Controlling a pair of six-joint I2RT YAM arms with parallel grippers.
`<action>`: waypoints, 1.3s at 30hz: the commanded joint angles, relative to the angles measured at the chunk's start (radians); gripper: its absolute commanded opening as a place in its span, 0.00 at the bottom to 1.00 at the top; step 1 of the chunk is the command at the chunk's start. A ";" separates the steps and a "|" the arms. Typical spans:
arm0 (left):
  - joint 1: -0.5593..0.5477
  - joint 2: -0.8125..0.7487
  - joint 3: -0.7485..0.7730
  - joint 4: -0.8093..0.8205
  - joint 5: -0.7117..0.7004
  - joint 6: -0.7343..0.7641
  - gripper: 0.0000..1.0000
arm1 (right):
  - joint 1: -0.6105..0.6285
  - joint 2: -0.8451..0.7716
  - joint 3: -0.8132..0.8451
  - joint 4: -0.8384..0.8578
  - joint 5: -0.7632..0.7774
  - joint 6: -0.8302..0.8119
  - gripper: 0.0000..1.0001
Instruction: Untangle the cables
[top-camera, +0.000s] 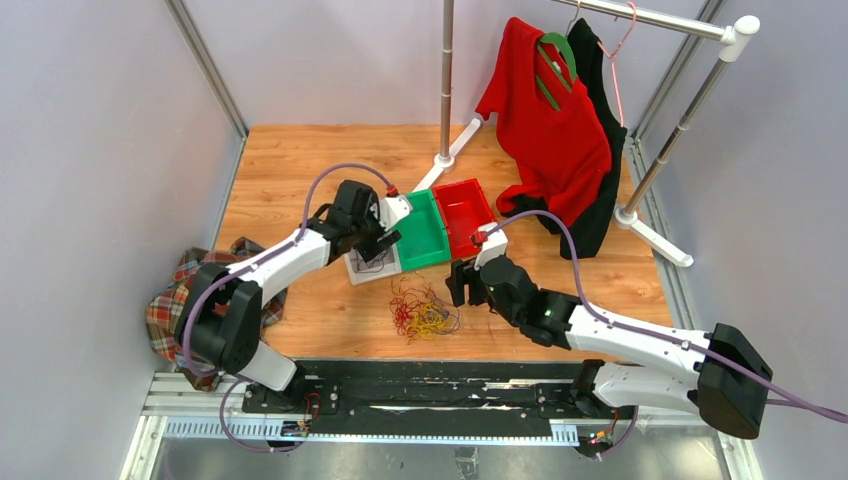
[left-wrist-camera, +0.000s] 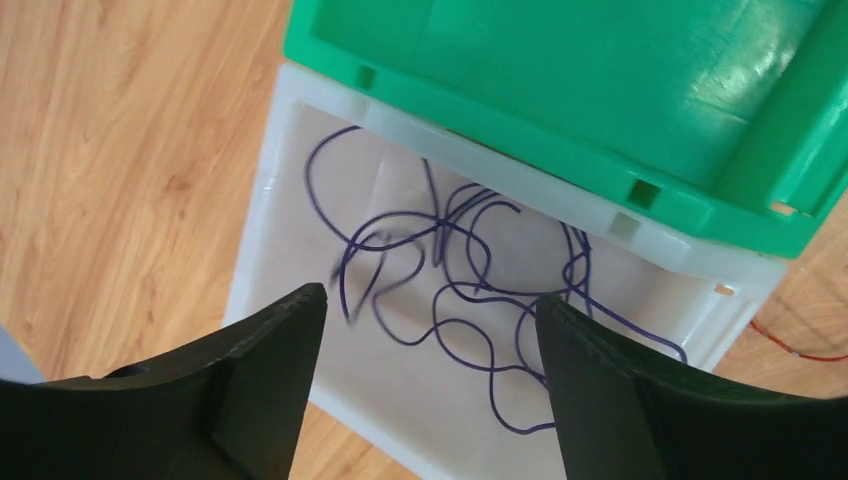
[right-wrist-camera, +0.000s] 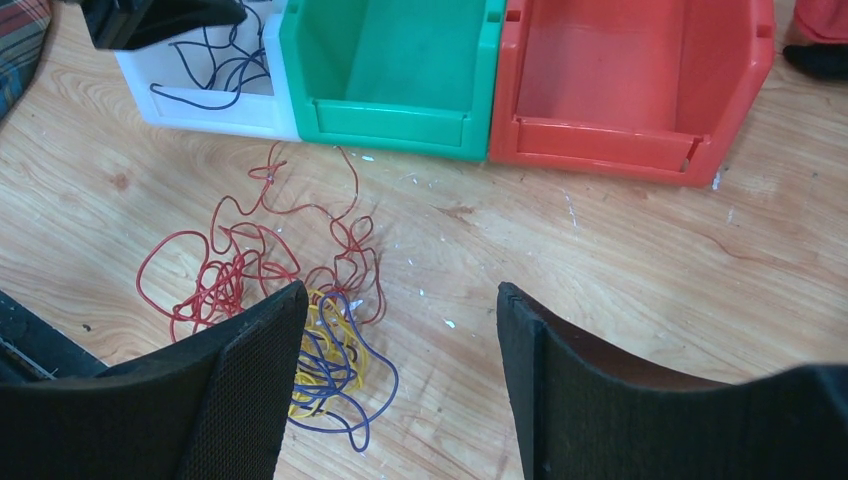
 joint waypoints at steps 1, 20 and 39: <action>0.045 -0.051 0.080 -0.042 0.060 -0.042 0.84 | -0.013 0.014 0.020 -0.009 -0.007 0.002 0.69; 0.062 -0.270 -0.111 -0.169 0.060 -0.241 0.85 | -0.015 0.007 0.000 -0.020 -0.061 0.019 0.70; 0.166 -0.100 -0.095 0.060 -0.001 0.002 0.66 | 0.058 0.157 -0.031 0.028 -0.226 0.114 0.65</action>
